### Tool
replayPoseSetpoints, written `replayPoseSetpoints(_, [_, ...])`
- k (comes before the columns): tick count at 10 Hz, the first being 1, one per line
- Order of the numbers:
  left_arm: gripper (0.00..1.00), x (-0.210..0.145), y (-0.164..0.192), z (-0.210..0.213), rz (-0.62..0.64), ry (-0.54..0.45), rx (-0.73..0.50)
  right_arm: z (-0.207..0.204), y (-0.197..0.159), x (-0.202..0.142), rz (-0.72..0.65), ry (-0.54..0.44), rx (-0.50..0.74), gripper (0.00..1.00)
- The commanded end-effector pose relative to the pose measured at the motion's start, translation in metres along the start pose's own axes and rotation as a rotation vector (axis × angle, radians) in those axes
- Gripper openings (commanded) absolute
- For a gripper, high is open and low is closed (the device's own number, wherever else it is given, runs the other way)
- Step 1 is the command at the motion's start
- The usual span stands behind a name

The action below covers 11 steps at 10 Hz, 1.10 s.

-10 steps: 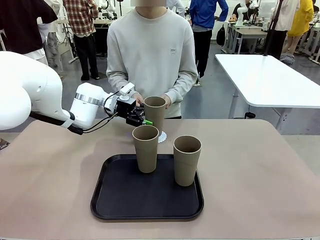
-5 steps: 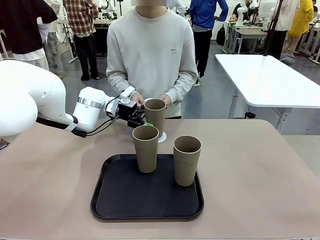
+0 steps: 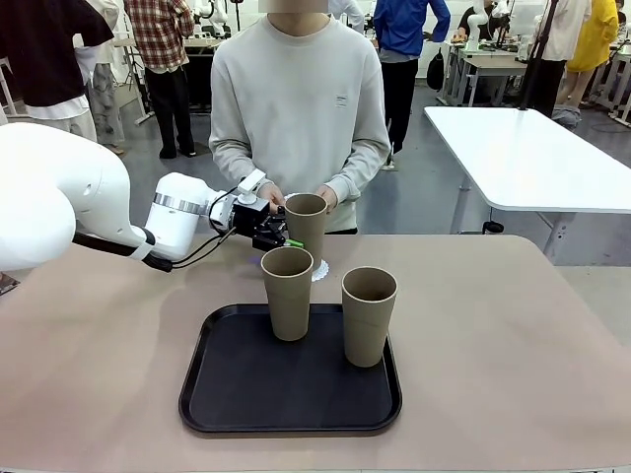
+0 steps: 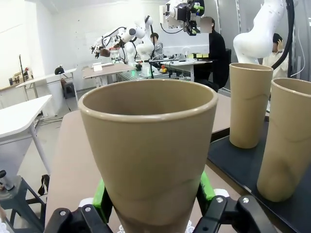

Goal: Place coasters on the table and set cups on them.
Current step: Pick up one Reusable plastic cup and place it on a coaster set by the human.

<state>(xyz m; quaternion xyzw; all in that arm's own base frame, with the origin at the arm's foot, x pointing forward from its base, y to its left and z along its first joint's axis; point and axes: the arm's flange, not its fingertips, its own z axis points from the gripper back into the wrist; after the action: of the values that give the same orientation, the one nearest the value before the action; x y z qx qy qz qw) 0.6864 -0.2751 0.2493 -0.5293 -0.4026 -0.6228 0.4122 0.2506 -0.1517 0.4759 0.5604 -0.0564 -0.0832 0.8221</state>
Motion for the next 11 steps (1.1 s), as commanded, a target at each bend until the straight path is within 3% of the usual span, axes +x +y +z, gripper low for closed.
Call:
replayPoseSetpoints(1, [0.85,0.006,0.011,0.0,0.035,-0.029,-0.003,0.0,0.0,0.0,0.006,0.002,0.011,1.0])
replayPoseSetpoints(11, [0.85,-0.008,0.016,0.0,0.079,0.001,-0.004,0.0,0.0,0.0,0.006,0.002,0.011,1.0])
